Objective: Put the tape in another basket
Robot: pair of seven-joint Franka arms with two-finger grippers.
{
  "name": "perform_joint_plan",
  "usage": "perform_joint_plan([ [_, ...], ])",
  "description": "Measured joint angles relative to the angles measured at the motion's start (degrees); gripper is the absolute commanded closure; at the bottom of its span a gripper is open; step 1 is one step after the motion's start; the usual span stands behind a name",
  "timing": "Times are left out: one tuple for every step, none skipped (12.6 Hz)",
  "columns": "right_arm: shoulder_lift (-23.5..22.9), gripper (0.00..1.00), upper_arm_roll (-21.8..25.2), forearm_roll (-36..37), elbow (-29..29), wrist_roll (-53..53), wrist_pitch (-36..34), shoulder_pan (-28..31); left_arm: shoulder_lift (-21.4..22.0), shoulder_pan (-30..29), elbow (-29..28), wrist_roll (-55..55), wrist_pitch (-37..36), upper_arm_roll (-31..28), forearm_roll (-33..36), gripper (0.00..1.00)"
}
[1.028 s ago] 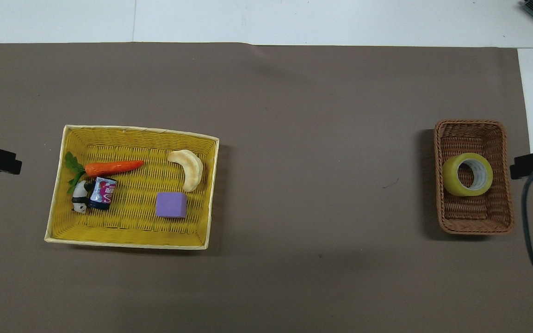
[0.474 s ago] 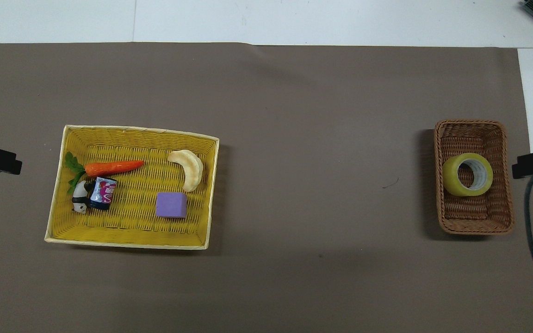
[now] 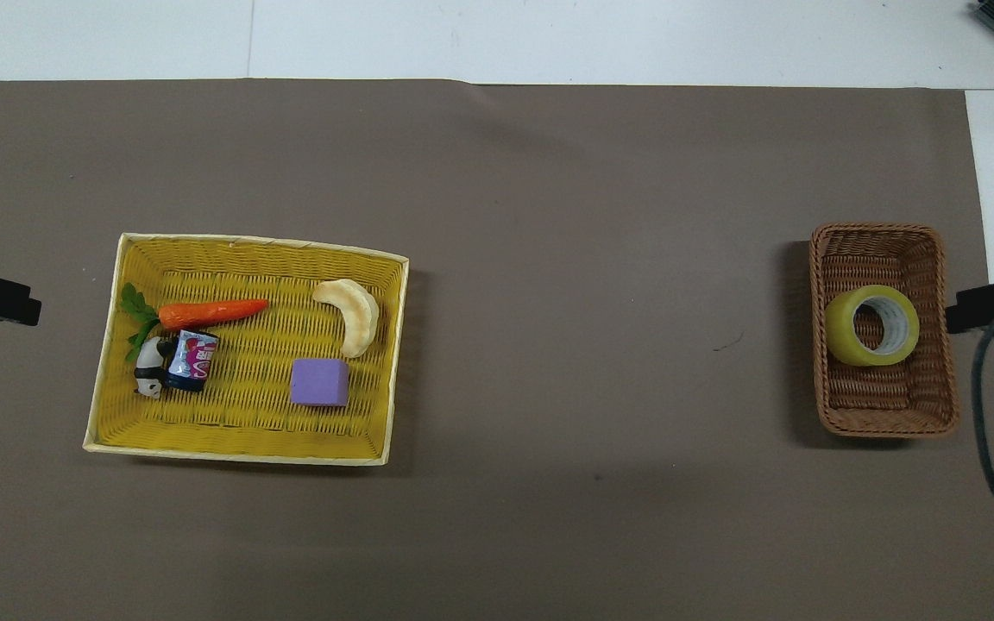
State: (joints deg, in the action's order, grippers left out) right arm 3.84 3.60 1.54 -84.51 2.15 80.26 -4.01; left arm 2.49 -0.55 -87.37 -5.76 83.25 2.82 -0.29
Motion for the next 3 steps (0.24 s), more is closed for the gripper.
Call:
perform_joint_plan([
  [0.0,0.0,0.0,-0.5,0.0,0.0,0.8,0.0,0.0,0.0,0.0,0.0,0.0,0.0,0.0,0.0],
  [0.0,0.0,0.0,-0.6,-0.1,0.0,1.7,0.0,0.0,0.0,0.0,0.0,0.1,0.0,0.0,0.0],
  [-0.1,0.0,0.0,-0.6,-0.1,0.0,2.0,0.0,0.0,0.0,0.0,0.0,0.1,0.0,0.0,0.0],
])
